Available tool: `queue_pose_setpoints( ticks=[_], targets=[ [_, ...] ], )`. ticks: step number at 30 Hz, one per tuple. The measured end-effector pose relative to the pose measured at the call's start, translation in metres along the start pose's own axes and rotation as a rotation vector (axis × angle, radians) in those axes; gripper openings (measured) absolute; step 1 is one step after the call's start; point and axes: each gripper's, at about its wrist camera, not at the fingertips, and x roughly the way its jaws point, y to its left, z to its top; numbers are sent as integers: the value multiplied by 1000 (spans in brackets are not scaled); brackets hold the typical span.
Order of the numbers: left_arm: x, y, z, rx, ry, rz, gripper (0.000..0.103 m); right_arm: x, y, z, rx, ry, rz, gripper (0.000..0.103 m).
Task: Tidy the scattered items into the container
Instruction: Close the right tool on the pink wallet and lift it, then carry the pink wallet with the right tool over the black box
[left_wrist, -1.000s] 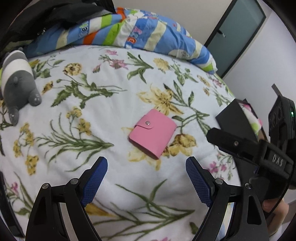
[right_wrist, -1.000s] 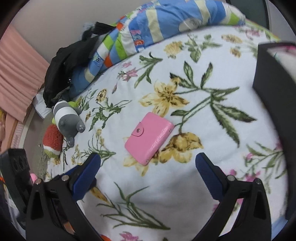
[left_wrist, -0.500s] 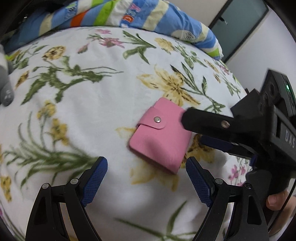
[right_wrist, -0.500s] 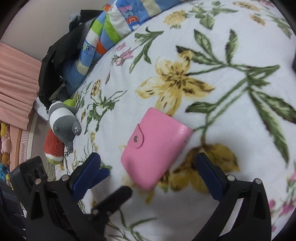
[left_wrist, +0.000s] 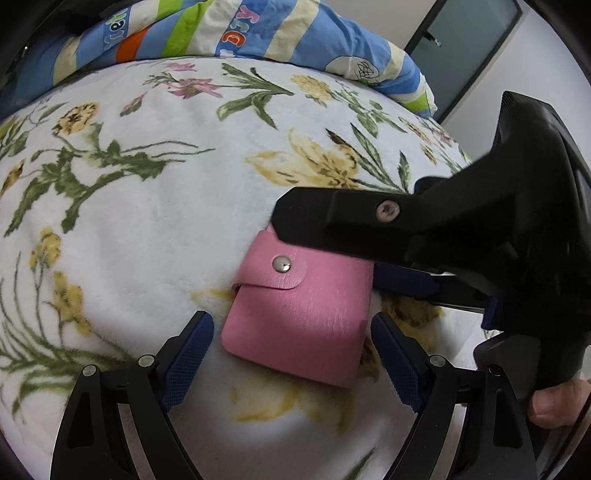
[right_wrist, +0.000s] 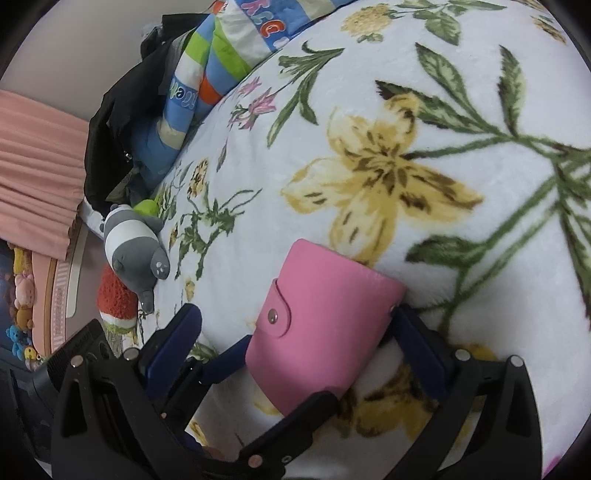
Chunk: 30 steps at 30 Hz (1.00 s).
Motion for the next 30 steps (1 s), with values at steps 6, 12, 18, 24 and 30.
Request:
queue_pose_setpoints(
  ticks=[6, 12, 18, 24, 30],
  targets=[
    [0, -2, 1, 5, -6, 7, 76, 3, 1, 0, -25, -11, -34, 74],
    [-7, -2, 1, -14, -2, 4, 73, -8, -9, -3, 23, -30, -35, 41],
    [-22, -11, 3, -4, -14, -3, 73, -28, -3, -11, 32, -61, -15, 39],
    [-52, -30, 9, 25, -57, 0, 73, -60, 13, -14, 22, -105, 11, 39],
    [-94, -57, 11, 62, -110, 0, 69, -104, 31, -20, 7, -164, 39, 39]
  ],
)
